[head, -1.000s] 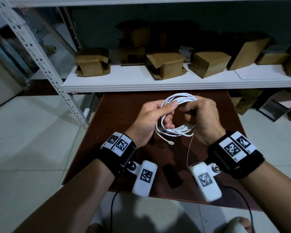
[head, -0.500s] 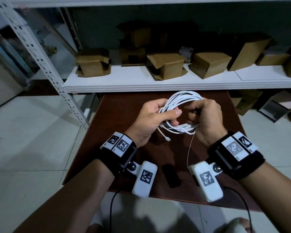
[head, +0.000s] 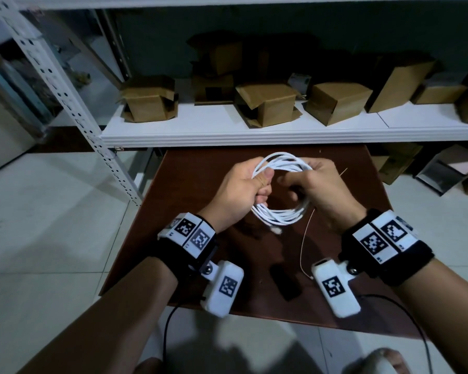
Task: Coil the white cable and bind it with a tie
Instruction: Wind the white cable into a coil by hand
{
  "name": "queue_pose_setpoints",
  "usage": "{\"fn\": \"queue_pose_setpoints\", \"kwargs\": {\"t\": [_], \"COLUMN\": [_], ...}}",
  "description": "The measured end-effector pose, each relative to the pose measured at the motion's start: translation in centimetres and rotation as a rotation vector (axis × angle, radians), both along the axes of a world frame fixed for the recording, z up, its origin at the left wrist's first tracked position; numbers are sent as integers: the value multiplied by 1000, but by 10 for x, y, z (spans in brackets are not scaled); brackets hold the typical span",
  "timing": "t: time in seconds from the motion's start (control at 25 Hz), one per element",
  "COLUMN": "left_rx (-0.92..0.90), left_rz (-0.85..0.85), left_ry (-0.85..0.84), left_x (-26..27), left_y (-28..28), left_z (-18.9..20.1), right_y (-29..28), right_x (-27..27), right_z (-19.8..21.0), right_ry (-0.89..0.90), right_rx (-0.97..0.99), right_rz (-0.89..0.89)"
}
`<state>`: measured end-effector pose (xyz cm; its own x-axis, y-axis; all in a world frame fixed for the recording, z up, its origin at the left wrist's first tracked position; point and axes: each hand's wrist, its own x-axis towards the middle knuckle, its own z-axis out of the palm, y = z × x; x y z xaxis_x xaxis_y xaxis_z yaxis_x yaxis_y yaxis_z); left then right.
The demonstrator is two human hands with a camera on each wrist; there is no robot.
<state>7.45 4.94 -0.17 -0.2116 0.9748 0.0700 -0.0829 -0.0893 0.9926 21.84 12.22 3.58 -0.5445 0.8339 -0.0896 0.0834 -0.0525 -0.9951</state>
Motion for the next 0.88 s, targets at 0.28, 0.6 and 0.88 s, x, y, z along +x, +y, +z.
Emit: {"fn": "queue_pose_setpoints", "kwargs": {"t": [0.28, 0.6, 0.88], "left_rx": [-8, -121, -70], "left_rz": [-24, 21, 27], "left_ry": [64, 217, 616], "left_x": [-3, -9, 2], "left_y": [3, 3, -8], "left_z": [-12, -12, -2], "right_y": [0, 9, -3], "right_x": [3, 9, 7], "right_z": [-4, 1, -2], "right_ry": [-168, -151, -315], "right_rx": [117, -161, 52], "right_rz": [115, 329, 274]}}
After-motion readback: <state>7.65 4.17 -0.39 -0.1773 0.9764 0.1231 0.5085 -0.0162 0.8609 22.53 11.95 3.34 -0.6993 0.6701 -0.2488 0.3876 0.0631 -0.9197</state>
